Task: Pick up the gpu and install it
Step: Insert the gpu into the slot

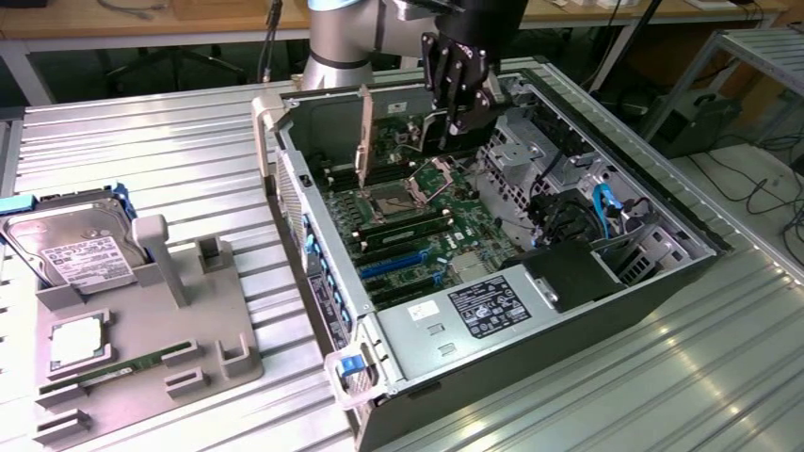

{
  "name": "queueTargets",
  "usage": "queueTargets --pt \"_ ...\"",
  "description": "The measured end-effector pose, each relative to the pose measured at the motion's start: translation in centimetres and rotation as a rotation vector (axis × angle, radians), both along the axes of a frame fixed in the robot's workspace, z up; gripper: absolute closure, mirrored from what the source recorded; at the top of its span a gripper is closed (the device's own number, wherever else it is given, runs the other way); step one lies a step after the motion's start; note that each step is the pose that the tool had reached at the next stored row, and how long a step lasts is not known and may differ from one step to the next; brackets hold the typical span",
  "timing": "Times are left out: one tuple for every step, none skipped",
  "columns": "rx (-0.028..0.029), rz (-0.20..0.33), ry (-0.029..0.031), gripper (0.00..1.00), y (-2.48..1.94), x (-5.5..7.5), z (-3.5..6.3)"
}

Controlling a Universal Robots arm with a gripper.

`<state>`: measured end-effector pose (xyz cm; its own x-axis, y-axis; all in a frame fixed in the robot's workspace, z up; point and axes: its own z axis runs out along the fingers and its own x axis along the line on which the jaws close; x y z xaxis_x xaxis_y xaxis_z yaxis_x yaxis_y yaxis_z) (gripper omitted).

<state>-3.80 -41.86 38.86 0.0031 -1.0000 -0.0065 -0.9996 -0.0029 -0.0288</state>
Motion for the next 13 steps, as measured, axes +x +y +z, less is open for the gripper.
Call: queueTargets --pt "0.0001 0.000 -0.0074 0.73 0.00 -0.1 -0.05" --pt "0.0001 0.000 -0.0101 0.73 0.00 -0.2 -0.11" --pt "0.0001 0.000 -0.0101 0.73 0.00 -0.3 -0.25" --pt "0.0000 0.000 -0.0101 0.73 0.00 -0.3 -0.43" --pt "0.0000 0.000 -0.0098 0.73 -0.01 -0.3 -0.62" --pt "0.0001 0.000 -0.0087 0.73 -0.02 -0.3 -0.80" --pt "0.0000 0.000 -0.0070 0.73 -0.04 -0.3 -0.98" --pt "0.0000 0.000 -0.0048 0.73 -0.05 -0.3 -1.16" --pt "-0.0001 0.000 -0.0032 0.73 -0.05 -0.3 -1.36" --pt "0.0000 0.000 -0.0027 0.73 -0.05 -0.3 -1.55" --pt "0.0000 0.000 -0.0018 0.73 -0.05 -0.3 -1.74" --pt "0.0000 0.000 -0.0007 0.73 -0.05 -0.3 -1.85" --pt "-0.0001 0.000 -0.0007 0.73 -0.05 -0.3 -1.91"
